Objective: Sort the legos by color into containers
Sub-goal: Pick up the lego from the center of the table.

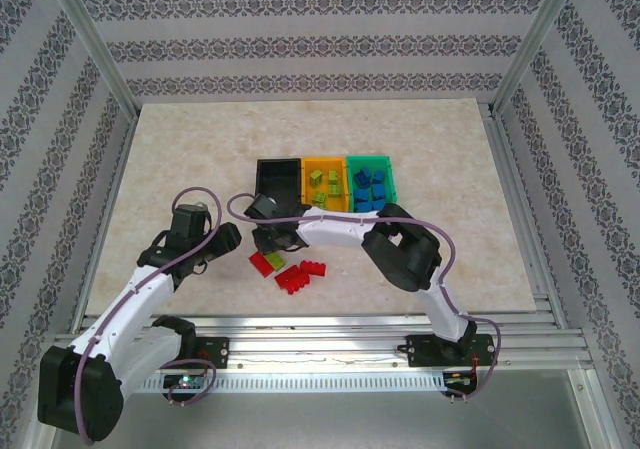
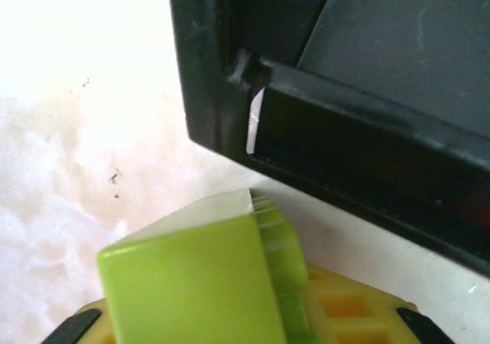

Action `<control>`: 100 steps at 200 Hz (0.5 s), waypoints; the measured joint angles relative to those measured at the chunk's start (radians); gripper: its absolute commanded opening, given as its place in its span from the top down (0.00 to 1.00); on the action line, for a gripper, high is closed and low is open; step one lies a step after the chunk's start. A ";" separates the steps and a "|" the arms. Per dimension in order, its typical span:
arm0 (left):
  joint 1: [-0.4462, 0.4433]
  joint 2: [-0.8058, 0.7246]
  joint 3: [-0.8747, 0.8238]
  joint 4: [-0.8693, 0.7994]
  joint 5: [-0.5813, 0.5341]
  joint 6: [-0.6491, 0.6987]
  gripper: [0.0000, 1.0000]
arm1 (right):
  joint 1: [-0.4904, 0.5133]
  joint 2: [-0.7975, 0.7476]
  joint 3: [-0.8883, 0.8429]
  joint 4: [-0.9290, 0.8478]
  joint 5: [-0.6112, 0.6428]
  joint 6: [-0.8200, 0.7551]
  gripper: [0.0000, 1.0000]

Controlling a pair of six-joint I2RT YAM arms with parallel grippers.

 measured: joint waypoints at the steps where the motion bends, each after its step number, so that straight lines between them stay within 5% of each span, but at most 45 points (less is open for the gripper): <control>1: 0.000 0.000 0.000 0.000 0.000 0.000 0.29 | 0.000 0.000 -0.001 0.001 0.000 0.001 0.81; 100: 0.000 0.036 0.000 0.039 0.023 -0.011 0.29 | -0.025 -0.272 -0.200 0.051 -0.003 -0.001 0.83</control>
